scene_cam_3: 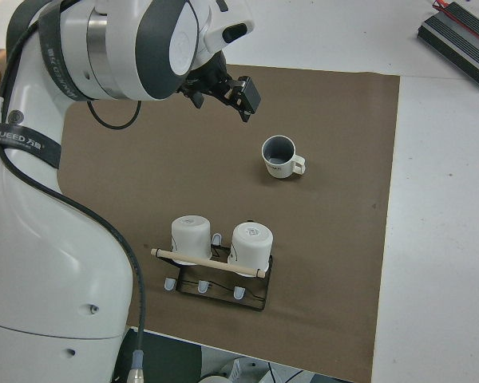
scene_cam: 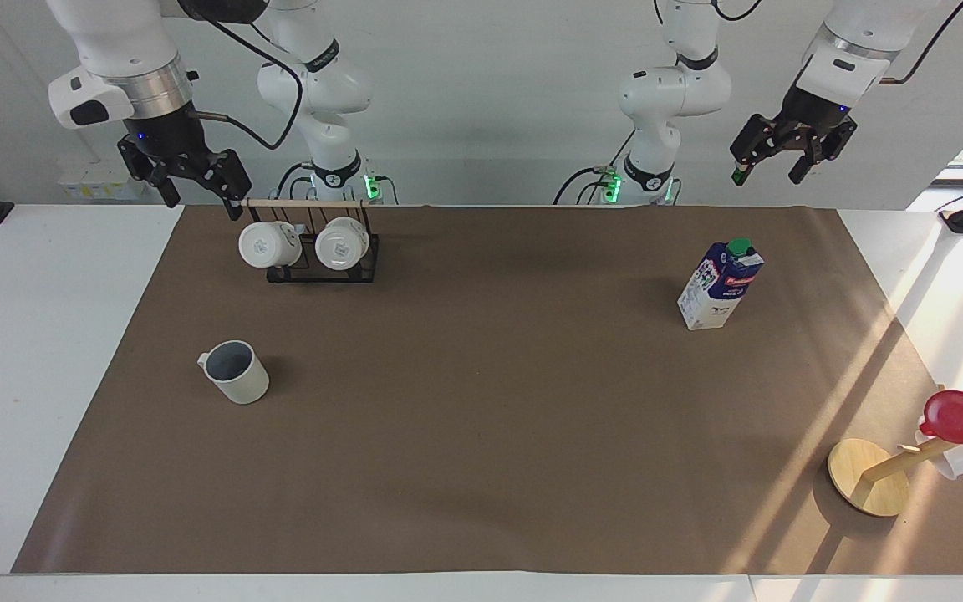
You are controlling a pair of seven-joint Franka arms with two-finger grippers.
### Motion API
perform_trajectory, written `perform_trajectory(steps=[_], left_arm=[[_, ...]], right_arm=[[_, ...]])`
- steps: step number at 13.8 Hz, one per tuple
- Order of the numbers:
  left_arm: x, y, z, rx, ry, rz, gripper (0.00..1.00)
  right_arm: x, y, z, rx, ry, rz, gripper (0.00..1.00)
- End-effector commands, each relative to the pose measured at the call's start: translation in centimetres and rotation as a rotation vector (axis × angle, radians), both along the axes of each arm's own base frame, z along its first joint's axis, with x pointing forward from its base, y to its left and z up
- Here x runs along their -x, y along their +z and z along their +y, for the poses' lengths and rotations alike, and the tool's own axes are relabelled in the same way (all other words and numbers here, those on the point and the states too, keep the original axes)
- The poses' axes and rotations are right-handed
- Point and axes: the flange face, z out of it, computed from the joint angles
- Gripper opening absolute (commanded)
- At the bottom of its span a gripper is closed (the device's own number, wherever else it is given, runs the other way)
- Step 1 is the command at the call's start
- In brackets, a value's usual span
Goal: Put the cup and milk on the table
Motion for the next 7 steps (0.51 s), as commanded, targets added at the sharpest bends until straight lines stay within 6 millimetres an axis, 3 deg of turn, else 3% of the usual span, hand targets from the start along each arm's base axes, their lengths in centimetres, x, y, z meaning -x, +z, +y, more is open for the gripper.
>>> perform_trajectory(steps=[1,7], left_arm=[[0.1,-0.7,-0.1,0.002,0.004,0.020,1.00],[-0.9,-3.7,0.1,0.001,0.010,0.017,1.00]], right_arm=[[0.2,-2.2,-0.8,-0.016,0.063,0.012,1.00],[-2.0,-10.0,-2.4,-0.012,0.110,-0.034,1.00]])
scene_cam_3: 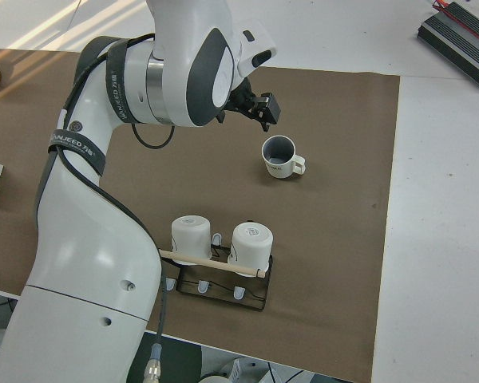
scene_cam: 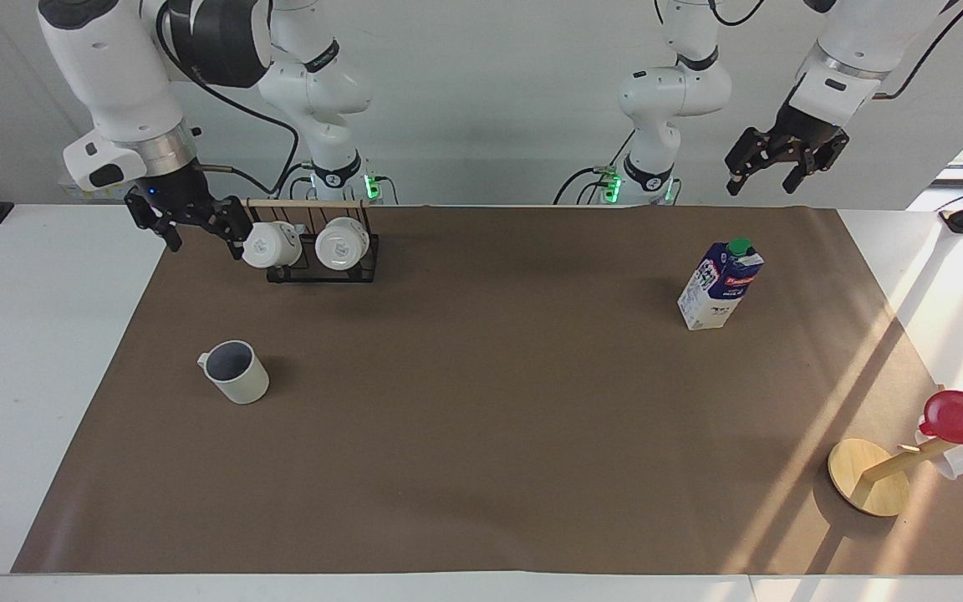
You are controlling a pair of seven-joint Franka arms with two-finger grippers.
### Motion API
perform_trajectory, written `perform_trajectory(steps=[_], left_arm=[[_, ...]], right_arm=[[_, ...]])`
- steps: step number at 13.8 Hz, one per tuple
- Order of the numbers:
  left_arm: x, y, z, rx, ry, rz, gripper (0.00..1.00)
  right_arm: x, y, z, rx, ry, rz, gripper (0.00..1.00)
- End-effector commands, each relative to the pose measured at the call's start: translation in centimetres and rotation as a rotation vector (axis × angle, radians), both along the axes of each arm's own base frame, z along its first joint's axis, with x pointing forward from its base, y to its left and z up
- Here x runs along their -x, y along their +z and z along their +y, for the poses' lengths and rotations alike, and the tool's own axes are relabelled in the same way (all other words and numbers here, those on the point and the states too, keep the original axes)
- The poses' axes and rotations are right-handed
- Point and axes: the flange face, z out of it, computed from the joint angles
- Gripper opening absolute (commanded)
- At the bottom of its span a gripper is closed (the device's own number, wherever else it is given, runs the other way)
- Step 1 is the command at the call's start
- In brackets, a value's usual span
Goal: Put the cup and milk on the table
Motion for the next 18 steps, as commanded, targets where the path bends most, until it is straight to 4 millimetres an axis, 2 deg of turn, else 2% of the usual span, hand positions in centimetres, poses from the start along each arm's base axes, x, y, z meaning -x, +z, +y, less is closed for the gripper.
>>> perform_trajectory(steps=[1,6,9,10,14,18], left_arm=[[-0.3,-1.3,0.1,0.002,0.006,-0.015,1.00],[-0.7,-4.1,-0.3,0.001,0.005,-0.013,1.00],[-0.9,-4.6,-0.4,0.001,0.005,-0.013,1.00],[-0.9,-4.6,-0.6,0.001,0.003,-0.012,1.00],[-0.8,-4.8,-0.4,0.001,0.005,-0.006,1.00],[-0.8,-4.8,-0.2,0.001,0.009,-0.009,1.00]], right_arm=[[-0.5,-2.8,-0.4,-0.018,0.024,-0.024,1.00],[-4.1,-9.1,-0.8,-0.027,0.027,-0.040,1.00],[-5.4,-12.5,-0.8,-0.030,0.031,-0.074,1.00],[-5.9,-14.2,-0.9,-0.033,0.030,-0.068,1.00],[-5.8,-18.6,-0.8,-0.037,0.035,-0.071,1.00],[-5.1,-21.5,-0.8,-0.041,0.034,-0.047,1.00]])
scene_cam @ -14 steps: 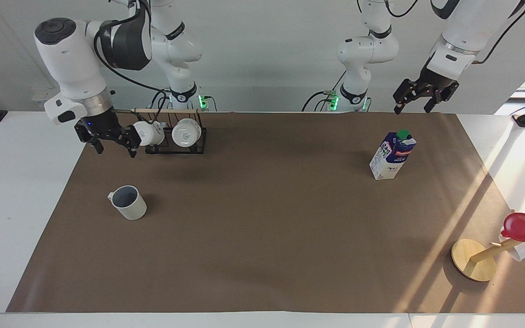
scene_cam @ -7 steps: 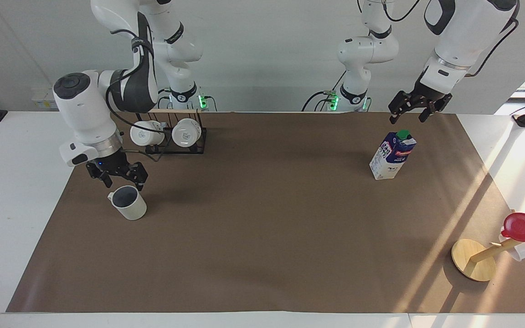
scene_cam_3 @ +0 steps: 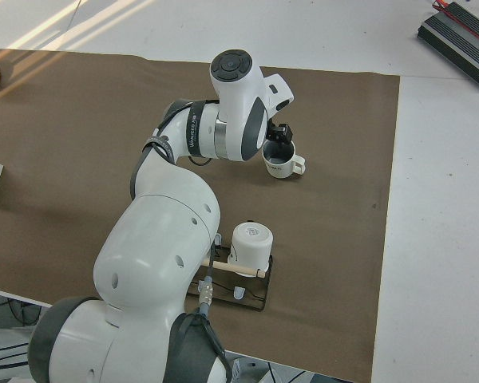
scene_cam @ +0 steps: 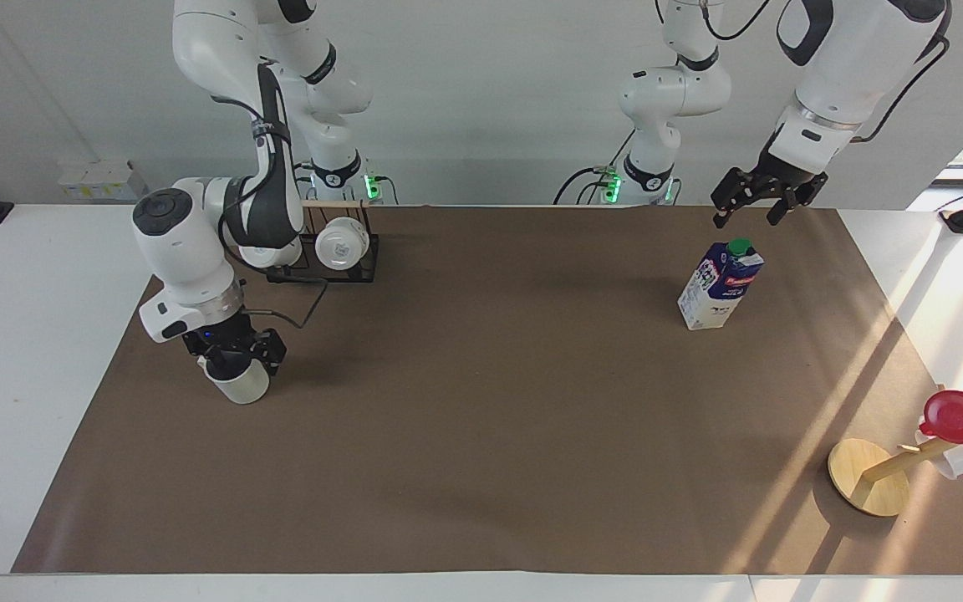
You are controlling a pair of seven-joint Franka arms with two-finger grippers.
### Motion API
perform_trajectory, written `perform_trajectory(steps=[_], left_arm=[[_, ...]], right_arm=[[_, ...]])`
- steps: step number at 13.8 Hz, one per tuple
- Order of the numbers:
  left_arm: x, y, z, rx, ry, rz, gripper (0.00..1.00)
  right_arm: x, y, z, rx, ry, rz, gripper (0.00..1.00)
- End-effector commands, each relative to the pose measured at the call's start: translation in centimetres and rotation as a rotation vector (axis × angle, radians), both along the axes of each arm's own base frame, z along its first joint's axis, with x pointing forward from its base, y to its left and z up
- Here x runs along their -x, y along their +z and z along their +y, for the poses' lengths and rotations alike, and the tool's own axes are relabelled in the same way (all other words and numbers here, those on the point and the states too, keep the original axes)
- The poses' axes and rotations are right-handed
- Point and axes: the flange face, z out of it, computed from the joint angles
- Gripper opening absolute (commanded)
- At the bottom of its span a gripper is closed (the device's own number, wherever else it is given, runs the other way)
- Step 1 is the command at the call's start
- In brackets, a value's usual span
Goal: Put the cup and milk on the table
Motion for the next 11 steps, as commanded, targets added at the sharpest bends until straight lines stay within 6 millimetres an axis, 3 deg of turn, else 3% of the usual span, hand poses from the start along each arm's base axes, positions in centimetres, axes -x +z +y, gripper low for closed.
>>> perform_trajectory(steps=[1,5,6,7,9,10,11], left_arm=[[0.3,-0.3,0.1,0.001,0.009,-0.012,1.00],[0.4,-0.5,0.4,0.000,0.013,-0.002,1.00],[0.6,-0.9,0.6,-0.001,0.017,0.006,1.00],[0.6,-1.1,0.8,-0.001,0.017,0.009,1.00],[0.6,-1.0,1.1,-0.001,0.018,0.010,1.00],[0.7,-1.0,1.2,-0.002,0.013,0.019,1.00],[0.9,-1.2,1.4,-0.002,0.005,0.024,1.00]], right_arm=[[0.5,-1.5,-0.4,-0.014,0.016,0.009,1.00],[0.7,-3.2,-0.9,-0.014,0.010,0.001,0.99],[0.6,-3.3,-0.9,-0.013,0.017,0.001,0.87],[0.6,-3.3,-0.9,-0.010,0.036,0.002,0.66],[0.7,-3.3,-1.0,-0.008,0.047,0.002,0.15],[0.6,-3.2,-1.1,-0.008,0.042,0.000,0.00],[0.6,-3.2,-1.0,-0.010,0.033,0.000,0.00]])
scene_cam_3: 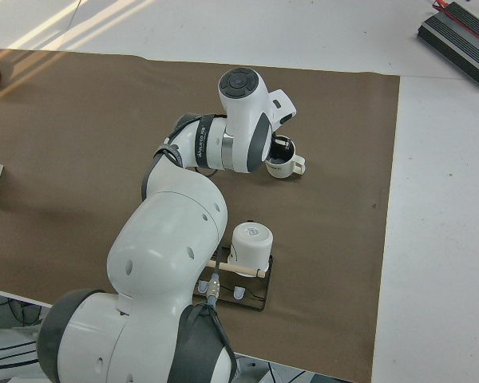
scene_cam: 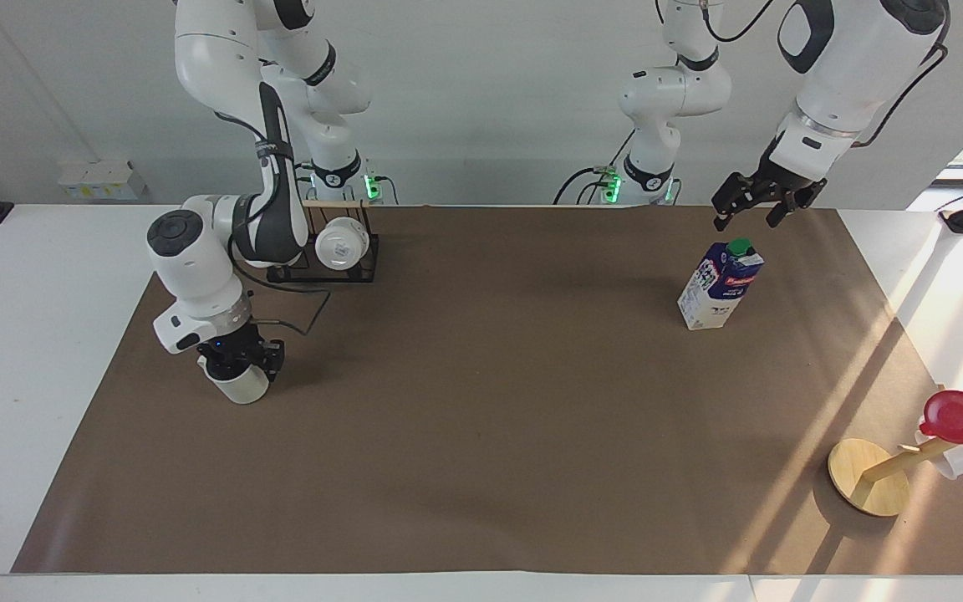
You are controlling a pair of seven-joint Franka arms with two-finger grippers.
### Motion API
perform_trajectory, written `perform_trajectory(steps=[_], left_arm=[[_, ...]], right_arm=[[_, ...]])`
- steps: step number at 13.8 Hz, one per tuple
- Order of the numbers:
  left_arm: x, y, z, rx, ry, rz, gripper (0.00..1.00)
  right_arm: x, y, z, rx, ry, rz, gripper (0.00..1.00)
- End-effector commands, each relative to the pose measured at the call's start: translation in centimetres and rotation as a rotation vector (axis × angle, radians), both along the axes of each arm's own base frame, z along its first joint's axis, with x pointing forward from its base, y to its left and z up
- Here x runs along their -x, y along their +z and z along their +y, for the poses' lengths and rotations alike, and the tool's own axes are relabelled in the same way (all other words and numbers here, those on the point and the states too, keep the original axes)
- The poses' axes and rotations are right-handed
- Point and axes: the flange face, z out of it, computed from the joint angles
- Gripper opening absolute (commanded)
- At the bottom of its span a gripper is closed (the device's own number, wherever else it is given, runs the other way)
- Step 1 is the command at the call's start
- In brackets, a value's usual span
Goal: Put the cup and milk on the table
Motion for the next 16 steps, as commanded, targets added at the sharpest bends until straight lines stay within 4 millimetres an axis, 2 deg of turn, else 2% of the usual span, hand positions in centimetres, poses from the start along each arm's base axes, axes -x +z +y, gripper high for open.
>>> perform_trajectory(steps=[1,6,7,9,11,13,14,16], left_arm=[[0.8,-0.3,1.3,-0.002,-0.009,0.004,1.00],[3.0,-1.3,2.9,-0.011,-0.006,0.023,1.00],[3.2,-1.5,3.0,-0.015,-0.005,0.023,1.00],[3.1,-1.5,3.2,-0.021,-0.009,0.014,1.00],[3.1,-1.6,3.4,-0.060,-0.092,-0.006,1.00],[3.7,-2.2,3.5,-0.066,-0.154,-0.053,1.00],[4.1,-2.5,3.5,-0.069,-0.154,-0.065,1.00],[4.2,-2.8,3.6,-0.069,-0.154,-0.060,1.00]], right_arm=[[0.1,-0.1,-0.5,-0.011,0.007,-0.015,0.00],[-0.2,0.6,0.0,-0.009,0.009,-0.024,0.00],[-0.4,0.9,0.8,-0.009,0.022,-0.027,0.00],[-1.2,3.0,3.7,-0.009,0.067,-0.049,0.00],[-1.8,4.6,6.1,-0.012,0.075,-0.043,0.00],[-1.8,5.4,10.4,-0.014,0.042,-0.049,0.00],[-1.4,5.4,13.3,-0.020,0.031,-0.051,0.00],[-0.5,6.8,19.7,-0.029,-0.004,-0.034,0.00]])
